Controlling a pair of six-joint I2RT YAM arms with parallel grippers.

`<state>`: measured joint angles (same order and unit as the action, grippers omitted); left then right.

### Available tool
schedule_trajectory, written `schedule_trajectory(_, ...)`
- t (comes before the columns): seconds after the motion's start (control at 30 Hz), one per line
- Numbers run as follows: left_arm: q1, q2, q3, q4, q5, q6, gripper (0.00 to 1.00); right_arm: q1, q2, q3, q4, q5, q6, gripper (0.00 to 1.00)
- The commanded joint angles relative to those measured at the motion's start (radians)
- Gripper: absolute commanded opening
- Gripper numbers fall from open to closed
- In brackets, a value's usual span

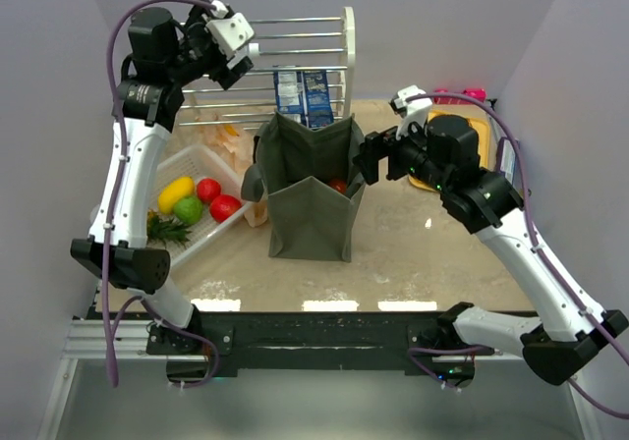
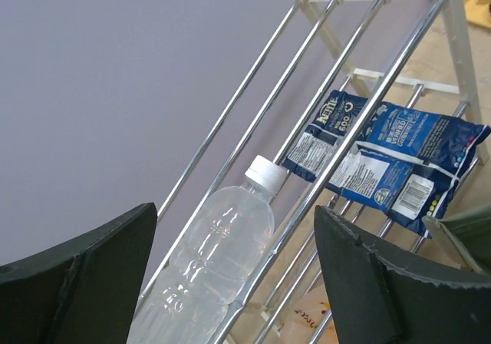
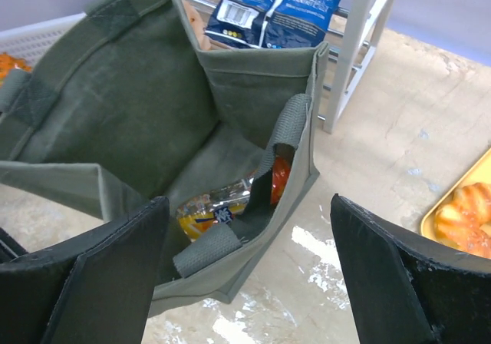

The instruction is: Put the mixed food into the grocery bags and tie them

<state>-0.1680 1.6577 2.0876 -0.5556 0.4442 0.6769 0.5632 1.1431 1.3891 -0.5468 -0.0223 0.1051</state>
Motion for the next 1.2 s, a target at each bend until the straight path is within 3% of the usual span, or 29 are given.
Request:
schedule_trajectory(0.0,-0.036,0.025,0.015,0.048,-0.048,0.133,0.86,-0.002,-0.034,-0.001,0.05,-0.057,0.013,0.89)
schedule_trajectory(0.53,-0.14,0.194,0.083,0.054,-0.331,0.302,0.71,-0.002,-0.074,-0.025,0.053,-0.103,0.031,0.89)
schedule_trajectory(0.97,-0.143,0.252,0.081,0.094,-0.429,0.352,0.61,-0.002,-0.088,-0.051,0.07,-0.119,0.048,0.89)
schedule_trajectory(1.17,-0.143,0.274,0.089,0.123,-0.433,0.369,0.5,-0.003,-0.097,-0.059,0.068,-0.113,0.05,0.89)
